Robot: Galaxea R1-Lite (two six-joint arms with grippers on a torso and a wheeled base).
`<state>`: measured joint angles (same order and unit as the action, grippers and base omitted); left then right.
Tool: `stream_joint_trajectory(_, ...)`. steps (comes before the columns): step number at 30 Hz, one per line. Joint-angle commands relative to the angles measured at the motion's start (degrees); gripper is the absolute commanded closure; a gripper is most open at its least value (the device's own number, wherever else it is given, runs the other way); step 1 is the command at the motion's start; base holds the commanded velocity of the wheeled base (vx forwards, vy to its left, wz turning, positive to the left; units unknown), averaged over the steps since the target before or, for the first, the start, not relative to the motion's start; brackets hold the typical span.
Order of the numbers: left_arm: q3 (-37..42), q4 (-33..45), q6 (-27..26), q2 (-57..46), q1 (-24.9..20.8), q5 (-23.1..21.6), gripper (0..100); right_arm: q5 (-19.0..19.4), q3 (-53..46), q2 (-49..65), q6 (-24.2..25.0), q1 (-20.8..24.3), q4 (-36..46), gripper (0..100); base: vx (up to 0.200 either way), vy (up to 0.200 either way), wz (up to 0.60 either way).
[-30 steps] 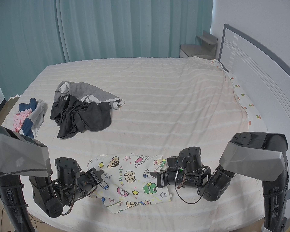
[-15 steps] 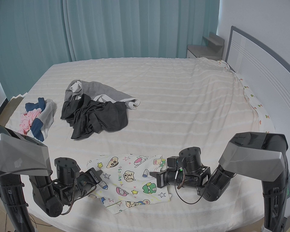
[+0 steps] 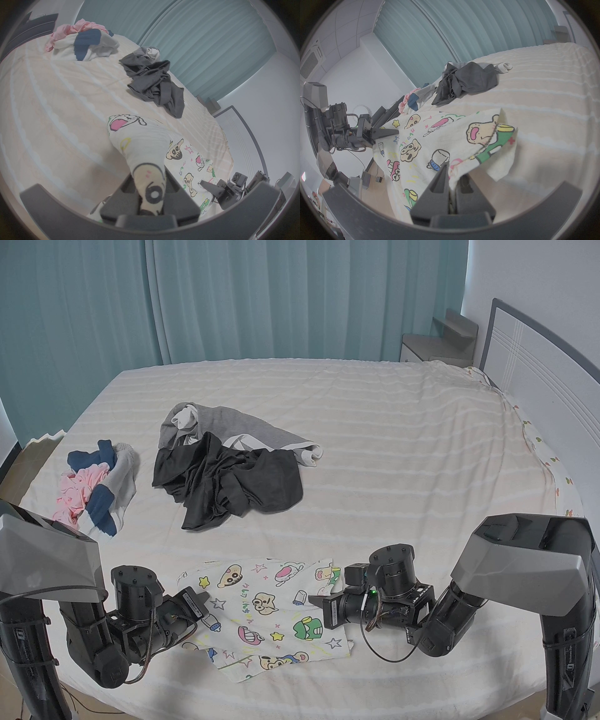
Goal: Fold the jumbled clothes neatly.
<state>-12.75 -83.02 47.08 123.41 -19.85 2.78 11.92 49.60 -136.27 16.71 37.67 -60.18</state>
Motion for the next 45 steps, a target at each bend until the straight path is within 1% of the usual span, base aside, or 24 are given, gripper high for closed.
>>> stream_joint_trajectory(1,0.01,-0.04,0.03,0.08,0.16,0.03,100,0.03,0.14,-0.4,-0.01,0.04,-0.02,100,0.0,0.2,0.0)
stream_joint_trajectory(15,0.1,-0.13,0.03,0.7,-0.1,0.12,100,0.03,0.32,-1.19,-0.01,0.48,-0.2,100,0.0,0.2,0.0)
stream_joint_trajectory(39,0.8,-0.3,0.03,2.19,-0.63,0.21,100,0.03,-0.12,-1.9,0.07,1.09,-0.37,100,0.0,0.0,0.0)
stream_joint_trajectory(40,0.8,-0.3,0.03,2.37,-0.63,0.3,0,0.03,-0.38,-1.99,-0.01,1.18,-0.37,100,0.0,0.0,0.0)
stream_joint_trajectory(41,0.8,-0.3,0.03,2.54,-0.63,0.3,0,0.03,-0.38,-1.99,-0.01,1.27,-0.37,0,0.0,0.0,0.0)
stream_joint_trajectory(45,0.8,-0.57,0.03,3.33,-0.63,1.18,0,-0.06,-0.56,-2.07,-0.01,1.62,-0.55,0,0.0,0.0,0.0)
